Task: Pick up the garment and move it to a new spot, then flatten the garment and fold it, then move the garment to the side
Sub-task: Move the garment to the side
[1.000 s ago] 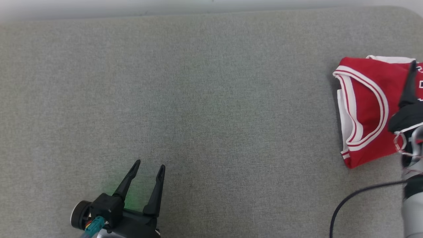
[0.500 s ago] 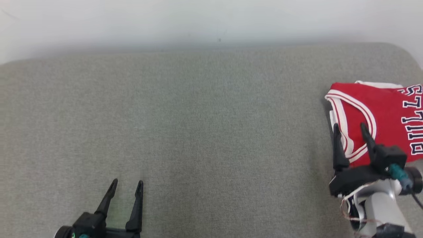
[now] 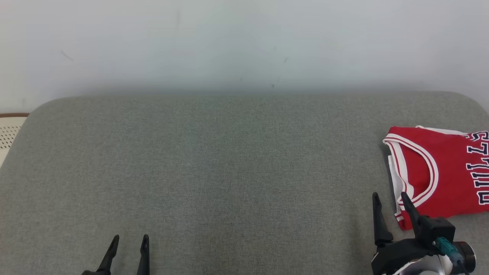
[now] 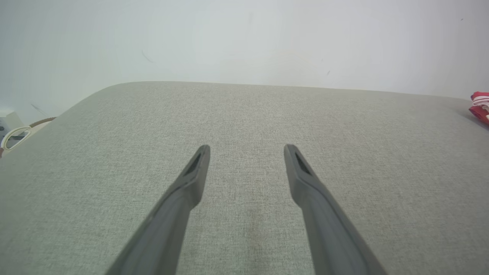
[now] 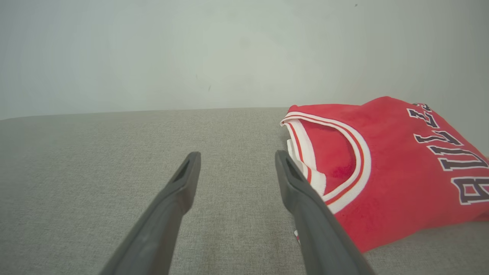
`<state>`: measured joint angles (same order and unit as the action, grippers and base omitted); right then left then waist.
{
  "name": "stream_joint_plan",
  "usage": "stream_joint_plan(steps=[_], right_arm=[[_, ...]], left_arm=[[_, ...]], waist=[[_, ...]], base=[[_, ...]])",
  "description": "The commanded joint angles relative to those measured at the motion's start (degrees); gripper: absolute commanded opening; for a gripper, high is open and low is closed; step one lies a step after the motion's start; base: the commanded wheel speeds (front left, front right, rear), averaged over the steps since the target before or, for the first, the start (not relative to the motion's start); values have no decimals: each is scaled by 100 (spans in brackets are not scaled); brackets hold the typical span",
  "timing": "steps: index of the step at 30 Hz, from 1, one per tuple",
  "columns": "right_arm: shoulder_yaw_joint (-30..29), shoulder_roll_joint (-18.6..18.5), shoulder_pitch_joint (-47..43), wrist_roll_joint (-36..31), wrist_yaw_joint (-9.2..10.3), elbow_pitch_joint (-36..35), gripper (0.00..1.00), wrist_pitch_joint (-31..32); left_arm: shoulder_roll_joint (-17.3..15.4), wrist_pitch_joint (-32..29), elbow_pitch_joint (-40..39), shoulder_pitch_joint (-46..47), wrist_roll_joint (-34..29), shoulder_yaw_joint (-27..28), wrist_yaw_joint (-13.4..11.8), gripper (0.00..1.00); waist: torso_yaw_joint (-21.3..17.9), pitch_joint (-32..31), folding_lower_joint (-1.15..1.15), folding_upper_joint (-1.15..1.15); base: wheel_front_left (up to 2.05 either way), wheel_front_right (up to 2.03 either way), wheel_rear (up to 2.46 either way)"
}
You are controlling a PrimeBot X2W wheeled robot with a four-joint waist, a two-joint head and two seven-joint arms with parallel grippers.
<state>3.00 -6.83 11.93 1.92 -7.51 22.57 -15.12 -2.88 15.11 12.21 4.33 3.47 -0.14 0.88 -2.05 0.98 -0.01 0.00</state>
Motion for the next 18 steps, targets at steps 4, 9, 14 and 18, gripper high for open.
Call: stream_joint_plan(steps=[4, 9, 14, 18], right_arm=[[110, 61, -313, 45, 6, -51, 100, 2], [177, 79, -484, 75, 6, -72, 100, 2], [225, 97, -627, 71, 6, -70, 100, 2], [175, 122, -750, 77, 6, -73, 100, 2]], left_arm=[[-6, 3, 45, -246, -86, 72, -60, 100], [-5, 2, 39, -377, -22, 135, -45, 100], [-6, 2, 14, -519, -52, 187, -16, 100], [-6, 2, 60, -592, -64, 221, -35, 100]], waist=[[177, -286, 1, 0], [207, -411, 1, 0], [220, -527, 1, 0], [207, -628, 1, 0]], base=[[0, 0, 0], [0, 0, 0], [0, 0, 0], [0, 0, 0]])
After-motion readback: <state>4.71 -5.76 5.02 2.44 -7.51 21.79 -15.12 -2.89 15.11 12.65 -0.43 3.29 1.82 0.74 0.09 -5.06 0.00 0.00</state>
